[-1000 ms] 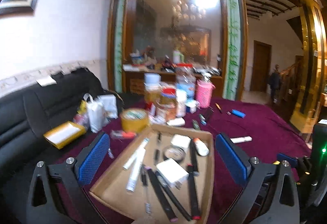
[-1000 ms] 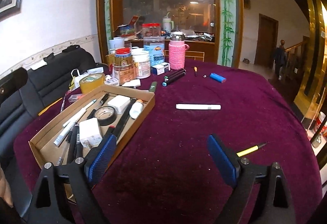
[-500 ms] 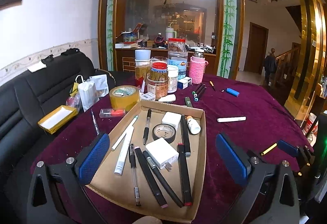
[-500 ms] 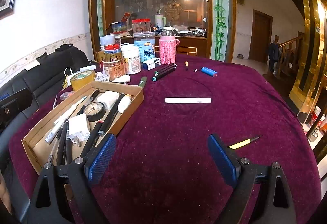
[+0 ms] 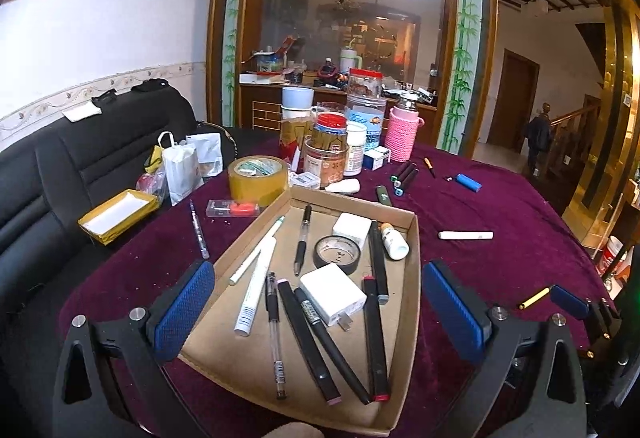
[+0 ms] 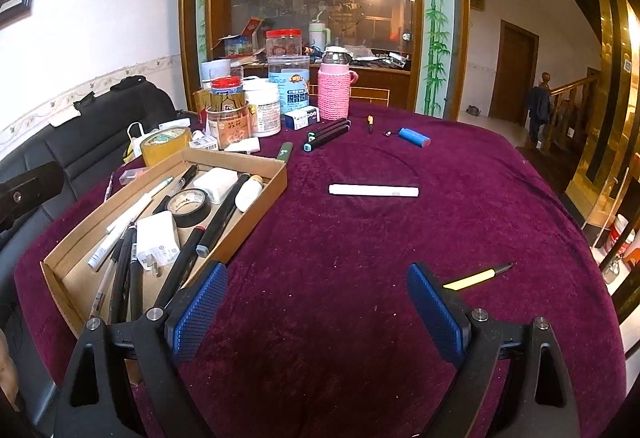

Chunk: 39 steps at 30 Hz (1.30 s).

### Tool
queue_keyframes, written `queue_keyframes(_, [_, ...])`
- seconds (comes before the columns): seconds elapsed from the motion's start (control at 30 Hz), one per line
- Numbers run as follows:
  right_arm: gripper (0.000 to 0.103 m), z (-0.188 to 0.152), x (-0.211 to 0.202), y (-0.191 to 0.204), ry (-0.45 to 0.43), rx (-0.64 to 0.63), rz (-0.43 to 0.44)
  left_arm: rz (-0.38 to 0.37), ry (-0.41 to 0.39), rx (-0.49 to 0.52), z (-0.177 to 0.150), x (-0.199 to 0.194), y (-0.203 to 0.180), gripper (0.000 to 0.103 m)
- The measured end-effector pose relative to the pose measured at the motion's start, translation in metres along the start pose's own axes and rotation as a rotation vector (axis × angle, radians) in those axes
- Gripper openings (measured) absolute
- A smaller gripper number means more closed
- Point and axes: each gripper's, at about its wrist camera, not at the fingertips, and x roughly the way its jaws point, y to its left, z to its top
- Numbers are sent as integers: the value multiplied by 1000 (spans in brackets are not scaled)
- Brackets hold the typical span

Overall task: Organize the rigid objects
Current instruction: 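Open both tools and move them back over the table, then move the left tool to the white stick while the right tool approaches the yellow pen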

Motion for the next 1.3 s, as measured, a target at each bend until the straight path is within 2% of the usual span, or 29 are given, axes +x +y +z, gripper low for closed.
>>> queue_keyframes(0.23, [96,-3,-6,3,-36,-3,14,10,47,35,-7,7,-5,103])
queue_keyframes(0.3, [100,-4,-9,4,-55,-6,15,40,70,68,-8,9,-10,103])
queue_keyframes(0.4, [100,-4,-12,4,-71,-17,9,31,75,112,-10,11,-13,103])
queue_keyframes(0.57, [100,-10,-13,-8,-24,-58,-55,-124,155,147,-12,30,-30,103])
queue_keyframes(0.67, [100,-13,-11,-24,21,-24,-90,-247,205,182,-13,39,-53,103])
queue_keyframes(0.73, [100,-14,-11,-36,51,7,-114,-303,230,220,-17,44,-75,103])
queue_keyframes(0.8, [100,-14,-13,-54,76,48,-165,-354,277,248,-26,53,-97,103])
queue_keyframes(0.9, [100,-21,-16,-72,109,54,-259,-445,396,213,-37,71,-119,103])
queue_keyframes(0.97, [100,-28,-19,-89,133,89,-305,-484,439,219,-42,81,-131,103])
queue_keyframes(1.07, [100,-33,-23,-111,151,170,-319,-434,450,269,-53,97,-147,103])
queue_keyframes(1.17, [100,-36,-25,-135,167,267,-322,-413,533,273,-62,120,-154,103])
queue_keyframes(1.2, [100,-38,-27,-140,169,297,-313,-384,514,299,-63,120,-158,103])
queue_keyframes(1.3, [100,-40,-24,-150,180,359,-279,-367,532,336,-68,123,-169,103])
